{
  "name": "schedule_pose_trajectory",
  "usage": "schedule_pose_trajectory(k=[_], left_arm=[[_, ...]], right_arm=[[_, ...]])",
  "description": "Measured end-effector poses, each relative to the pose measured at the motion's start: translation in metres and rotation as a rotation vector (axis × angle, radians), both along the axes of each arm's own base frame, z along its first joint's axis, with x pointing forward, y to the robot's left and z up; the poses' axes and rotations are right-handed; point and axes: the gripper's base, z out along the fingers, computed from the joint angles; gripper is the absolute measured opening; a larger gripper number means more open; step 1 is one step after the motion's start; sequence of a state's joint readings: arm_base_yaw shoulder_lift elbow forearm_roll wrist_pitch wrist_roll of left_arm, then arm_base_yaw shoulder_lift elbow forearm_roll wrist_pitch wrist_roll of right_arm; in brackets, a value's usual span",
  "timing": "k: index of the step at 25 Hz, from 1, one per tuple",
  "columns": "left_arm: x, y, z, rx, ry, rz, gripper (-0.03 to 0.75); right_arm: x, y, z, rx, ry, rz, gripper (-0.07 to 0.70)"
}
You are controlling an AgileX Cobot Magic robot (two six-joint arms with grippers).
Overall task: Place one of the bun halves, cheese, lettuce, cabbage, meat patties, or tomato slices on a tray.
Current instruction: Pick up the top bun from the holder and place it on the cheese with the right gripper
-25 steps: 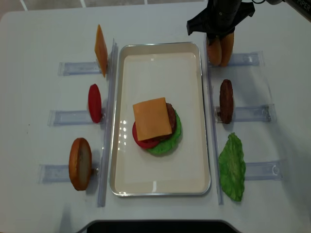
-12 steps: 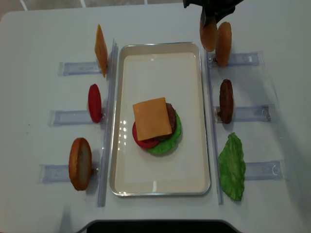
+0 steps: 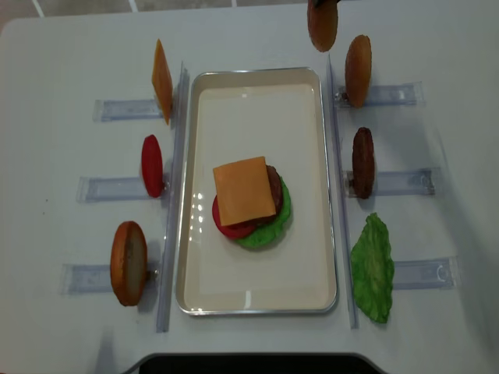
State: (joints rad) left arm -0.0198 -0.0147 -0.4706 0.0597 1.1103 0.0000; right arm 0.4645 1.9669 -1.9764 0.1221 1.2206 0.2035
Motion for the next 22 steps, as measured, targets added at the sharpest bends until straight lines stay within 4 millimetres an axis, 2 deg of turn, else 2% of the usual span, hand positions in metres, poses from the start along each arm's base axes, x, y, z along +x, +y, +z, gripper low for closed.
schedule_pose_trajectory(k=[6,12,16,19,22], left_arm=[[0.000,0.000,0.000,0.000,0.000,0.000,0.000],[0.000,0.000,0.000,0.000,0.000,0.000,0.000],[0.000,0.000,0.000,0.000,0.000,0.000,0.000],[0.000,0.000,0.000,0.000,0.000,0.000,0.000],[0.000,0.000,0.000,0.004,0.000,-0.003,0.000]], right_arm=[[-0.052,0.017,-0.011,-0.084,0.072,0.038,0.171],[-0.108,0.029,-0.001,-0.069,0.102,0.059,0.171],[-0.144,0.032,-0.012,-0.089,0.147,0.047,0.171],[-0.159,0.039,-0.024,-0.083,0.155,0.051,0.171],[-0.158,0.044,-0.029,-0.041,0.132,0.051,0.171]])
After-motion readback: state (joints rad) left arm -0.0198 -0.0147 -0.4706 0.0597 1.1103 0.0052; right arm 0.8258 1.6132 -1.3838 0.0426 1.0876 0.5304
